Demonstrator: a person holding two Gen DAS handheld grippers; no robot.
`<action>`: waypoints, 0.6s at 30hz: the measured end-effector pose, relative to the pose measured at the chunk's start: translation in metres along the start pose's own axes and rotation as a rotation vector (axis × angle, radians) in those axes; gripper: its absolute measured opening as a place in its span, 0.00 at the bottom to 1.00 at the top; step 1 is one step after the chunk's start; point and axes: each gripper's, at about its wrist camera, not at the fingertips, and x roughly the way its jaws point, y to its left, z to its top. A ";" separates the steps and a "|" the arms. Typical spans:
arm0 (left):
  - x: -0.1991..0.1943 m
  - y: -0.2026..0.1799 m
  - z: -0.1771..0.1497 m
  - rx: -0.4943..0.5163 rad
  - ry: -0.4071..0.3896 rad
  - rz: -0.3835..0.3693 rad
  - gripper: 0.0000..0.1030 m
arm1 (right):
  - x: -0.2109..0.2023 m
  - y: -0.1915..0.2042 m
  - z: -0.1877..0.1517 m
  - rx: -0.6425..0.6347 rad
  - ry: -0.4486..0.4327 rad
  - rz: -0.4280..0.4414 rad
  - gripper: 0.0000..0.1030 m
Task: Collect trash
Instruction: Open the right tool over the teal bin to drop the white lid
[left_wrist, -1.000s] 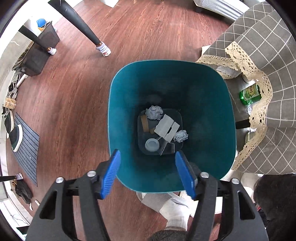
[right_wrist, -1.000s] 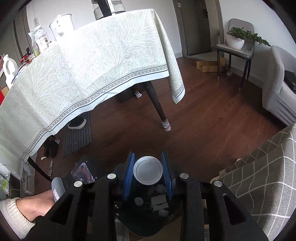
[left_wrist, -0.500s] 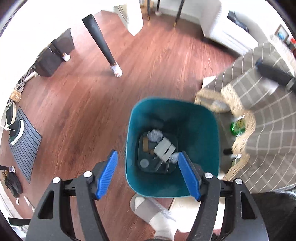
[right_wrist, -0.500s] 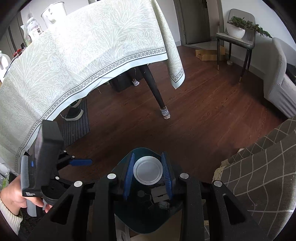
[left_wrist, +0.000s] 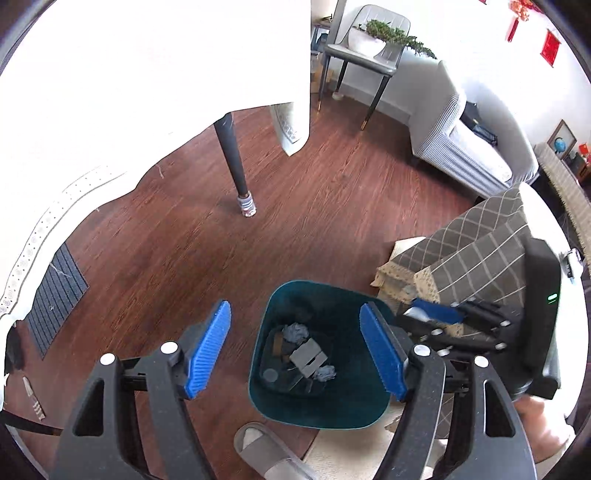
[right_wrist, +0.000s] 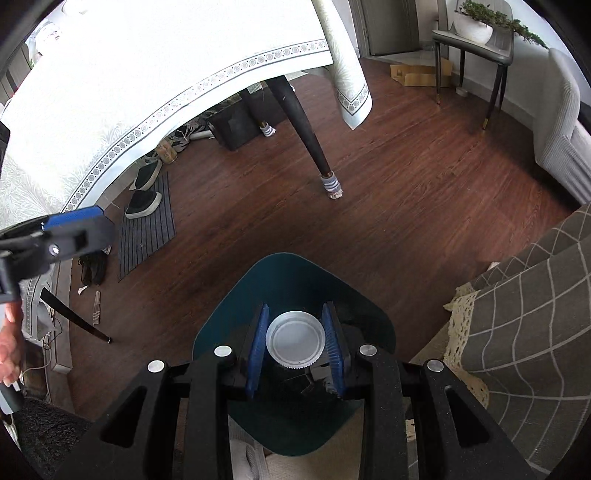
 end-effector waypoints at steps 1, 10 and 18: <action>-0.003 -0.002 0.002 0.001 -0.009 -0.004 0.73 | 0.004 0.000 -0.001 0.006 0.010 0.007 0.30; -0.031 -0.014 0.017 -0.017 -0.102 -0.061 0.74 | 0.035 0.013 -0.015 -0.014 0.101 0.002 0.30; -0.071 -0.046 0.028 0.031 -0.261 -0.119 0.76 | 0.056 0.015 -0.031 -0.042 0.175 -0.035 0.30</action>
